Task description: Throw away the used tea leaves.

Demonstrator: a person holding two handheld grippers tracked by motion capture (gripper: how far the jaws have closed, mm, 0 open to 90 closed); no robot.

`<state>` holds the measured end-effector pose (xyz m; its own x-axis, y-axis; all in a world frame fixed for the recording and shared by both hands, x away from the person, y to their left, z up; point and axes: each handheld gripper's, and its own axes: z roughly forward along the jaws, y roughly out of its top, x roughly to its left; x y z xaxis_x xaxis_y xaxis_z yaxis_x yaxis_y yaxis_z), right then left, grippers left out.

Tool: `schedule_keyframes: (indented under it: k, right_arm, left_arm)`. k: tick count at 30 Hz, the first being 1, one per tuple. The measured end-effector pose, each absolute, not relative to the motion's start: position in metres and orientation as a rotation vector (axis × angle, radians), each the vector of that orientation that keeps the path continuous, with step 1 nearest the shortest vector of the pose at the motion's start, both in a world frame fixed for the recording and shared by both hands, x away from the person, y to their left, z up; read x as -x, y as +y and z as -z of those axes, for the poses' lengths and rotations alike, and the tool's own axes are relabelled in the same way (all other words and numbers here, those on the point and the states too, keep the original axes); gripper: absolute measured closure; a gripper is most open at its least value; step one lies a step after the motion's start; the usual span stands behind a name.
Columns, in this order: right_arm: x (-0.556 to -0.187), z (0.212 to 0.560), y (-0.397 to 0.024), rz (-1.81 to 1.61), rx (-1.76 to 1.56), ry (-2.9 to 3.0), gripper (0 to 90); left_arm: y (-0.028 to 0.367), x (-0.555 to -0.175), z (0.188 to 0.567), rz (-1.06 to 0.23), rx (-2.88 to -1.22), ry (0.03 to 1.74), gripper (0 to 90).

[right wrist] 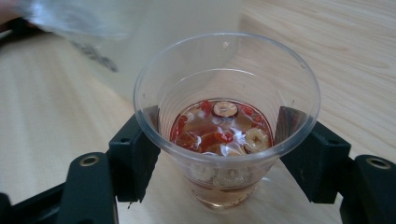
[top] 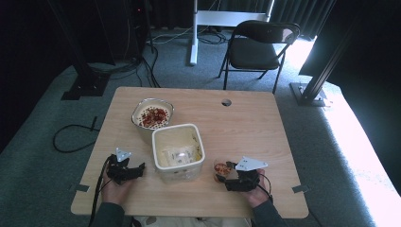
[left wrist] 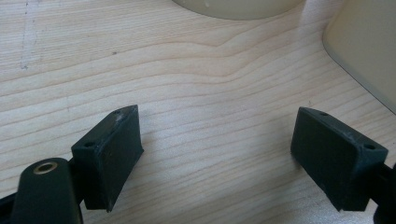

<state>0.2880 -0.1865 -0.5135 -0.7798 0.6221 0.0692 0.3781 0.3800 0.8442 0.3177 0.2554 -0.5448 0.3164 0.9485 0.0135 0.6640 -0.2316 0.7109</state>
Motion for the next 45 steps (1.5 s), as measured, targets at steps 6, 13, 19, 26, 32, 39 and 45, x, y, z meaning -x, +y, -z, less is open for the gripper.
schedule_keyframes:
  k: [6,13,19,26,32,39,45]
  right_arm:
    - [-0.273,0.515,-0.169,-1.402,-0.808,2.434,31.7]
    - [-0.262,0.516,-0.149,-1.426,-0.738,2.476,32.2]
    - [-0.257,0.517,-0.127,-1.458,-0.674,2.505,32.3]
    - [-0.255,0.517,-0.11,-1.467,-0.628,2.527,33.3]
    - [-0.257,0.517,-0.092,-1.475,-0.604,2.536,31.7]
    - [-0.253,0.515,-0.1,-1.46,-0.59,2.523,27.6]
    - [-0.25,0.517,-0.118,-1.443,-0.617,2.523,26.1]
  left_arm:
    - [0.255,-0.318,0.545,-0.608,-1.982,1.42,16.9]
    - [0.255,-0.318,0.545,-0.608,-1.982,1.42,16.8]
    - [0.255,-0.318,0.545,-0.608,-1.982,1.42,16.8]
    - [0.255,-0.318,0.545,-0.608,-1.983,1.42,16.8]
    - [0.255,-0.318,0.545,-0.608,-1.982,1.42,16.8]
    - [0.255,-0.318,0.545,-0.608,-1.982,1.42,16.8]
    - [0.257,-0.313,0.544,-0.61,-1.982,1.4,24.1]
